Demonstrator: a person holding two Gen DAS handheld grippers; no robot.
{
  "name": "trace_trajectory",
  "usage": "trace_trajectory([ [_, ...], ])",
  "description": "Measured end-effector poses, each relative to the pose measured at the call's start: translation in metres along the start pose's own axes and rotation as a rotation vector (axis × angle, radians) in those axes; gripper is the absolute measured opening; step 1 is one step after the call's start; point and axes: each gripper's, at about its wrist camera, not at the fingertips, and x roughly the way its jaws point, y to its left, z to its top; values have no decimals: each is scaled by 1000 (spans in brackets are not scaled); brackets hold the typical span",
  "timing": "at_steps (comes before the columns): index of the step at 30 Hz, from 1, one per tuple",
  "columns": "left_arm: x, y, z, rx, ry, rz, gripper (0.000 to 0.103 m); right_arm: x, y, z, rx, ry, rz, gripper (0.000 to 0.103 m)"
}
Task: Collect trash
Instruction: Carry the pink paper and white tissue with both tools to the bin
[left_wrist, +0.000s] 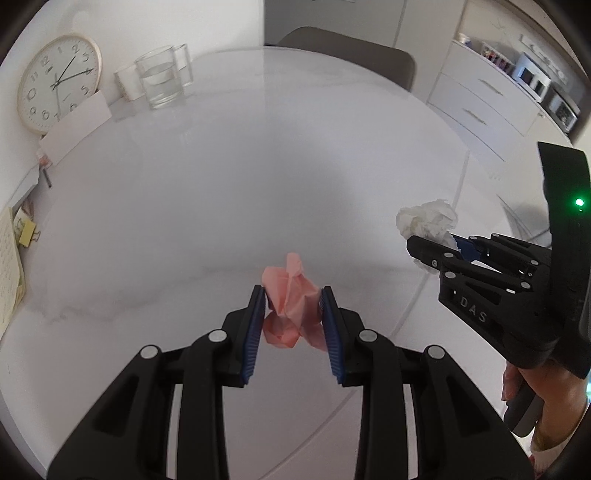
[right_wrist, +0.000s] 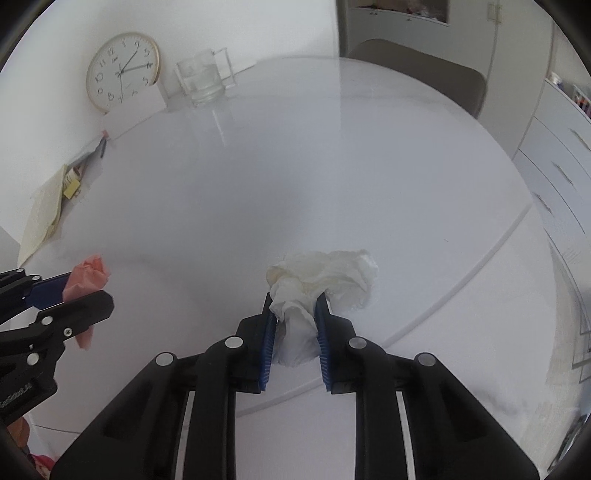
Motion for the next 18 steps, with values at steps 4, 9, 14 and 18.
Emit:
trace_trajectory([
  [4,-19,-28,-8,72,-22,-22,31,-35,-12,-20,53,-26,-19,21],
  [9,-52,-71,-27,182,-56,-67,31,-90,-31,-59,137,-75,-56,23],
  [14,-81,-120,-55,317,-77,-121,31,-144,-52,-112,236,-121,-99,24],
  [18,-96,-160,-83,418,-65,-202,31,-180,-68,-158,314,-139,-150,24],
])
